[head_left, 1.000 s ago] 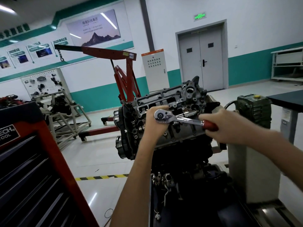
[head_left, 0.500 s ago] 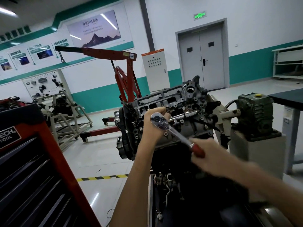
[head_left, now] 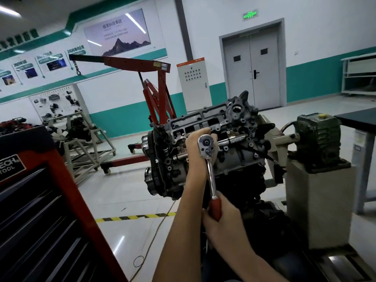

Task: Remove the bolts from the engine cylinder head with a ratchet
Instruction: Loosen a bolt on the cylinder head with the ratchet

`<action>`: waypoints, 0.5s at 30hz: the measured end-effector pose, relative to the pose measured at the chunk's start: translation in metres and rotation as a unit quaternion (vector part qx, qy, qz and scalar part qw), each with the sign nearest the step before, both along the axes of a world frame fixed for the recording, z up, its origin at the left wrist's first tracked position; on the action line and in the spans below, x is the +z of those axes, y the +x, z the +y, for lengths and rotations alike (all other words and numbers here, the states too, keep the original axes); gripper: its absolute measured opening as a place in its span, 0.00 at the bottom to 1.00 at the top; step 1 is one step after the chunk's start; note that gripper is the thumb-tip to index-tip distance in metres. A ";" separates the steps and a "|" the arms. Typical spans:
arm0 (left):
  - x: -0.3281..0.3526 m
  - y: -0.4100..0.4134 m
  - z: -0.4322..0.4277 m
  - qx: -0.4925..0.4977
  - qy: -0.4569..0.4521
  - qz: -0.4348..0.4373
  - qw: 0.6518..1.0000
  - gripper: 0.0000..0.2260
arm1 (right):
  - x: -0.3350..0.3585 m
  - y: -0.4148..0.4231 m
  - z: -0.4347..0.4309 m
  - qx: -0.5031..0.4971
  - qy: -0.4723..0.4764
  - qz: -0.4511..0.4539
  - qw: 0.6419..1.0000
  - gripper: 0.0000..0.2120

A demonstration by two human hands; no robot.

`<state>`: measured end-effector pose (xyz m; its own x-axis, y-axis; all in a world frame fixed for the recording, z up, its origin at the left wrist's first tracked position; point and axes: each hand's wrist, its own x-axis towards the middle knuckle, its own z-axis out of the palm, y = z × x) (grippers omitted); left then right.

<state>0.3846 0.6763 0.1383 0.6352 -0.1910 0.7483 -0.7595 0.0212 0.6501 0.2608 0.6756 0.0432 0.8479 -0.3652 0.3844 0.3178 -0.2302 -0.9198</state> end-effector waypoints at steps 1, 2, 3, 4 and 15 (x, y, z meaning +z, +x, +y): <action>0.000 0.001 0.001 0.004 0.006 -0.003 1.000 0.14 | 0.002 0.001 0.000 0.005 0.000 0.002 1.000 0.13; 0.000 0.003 0.003 0.008 0.011 -0.002 1.000 0.14 | 0.006 -0.001 -0.010 0.004 -0.038 0.004 0.999 0.13; 0.001 0.004 0.006 0.006 0.019 0.000 1.000 0.14 | 0.012 -0.004 -0.025 0.001 -0.098 0.004 0.995 0.12; 0.003 0.005 0.009 0.003 0.028 0.004 1.000 0.14 | 0.019 -0.008 -0.045 0.006 -0.165 0.004 0.986 0.10; 0.005 0.006 0.014 -0.026 0.065 -0.003 0.998 0.05 | 0.063 -0.010 -0.121 -0.050 -0.434 0.034 0.899 0.09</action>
<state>0.3910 0.6907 0.1431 0.6179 -0.3192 0.7186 -0.7633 -0.0243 0.6456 0.2510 0.5544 0.1066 0.8596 -0.0282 0.5102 0.2058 -0.8947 -0.3964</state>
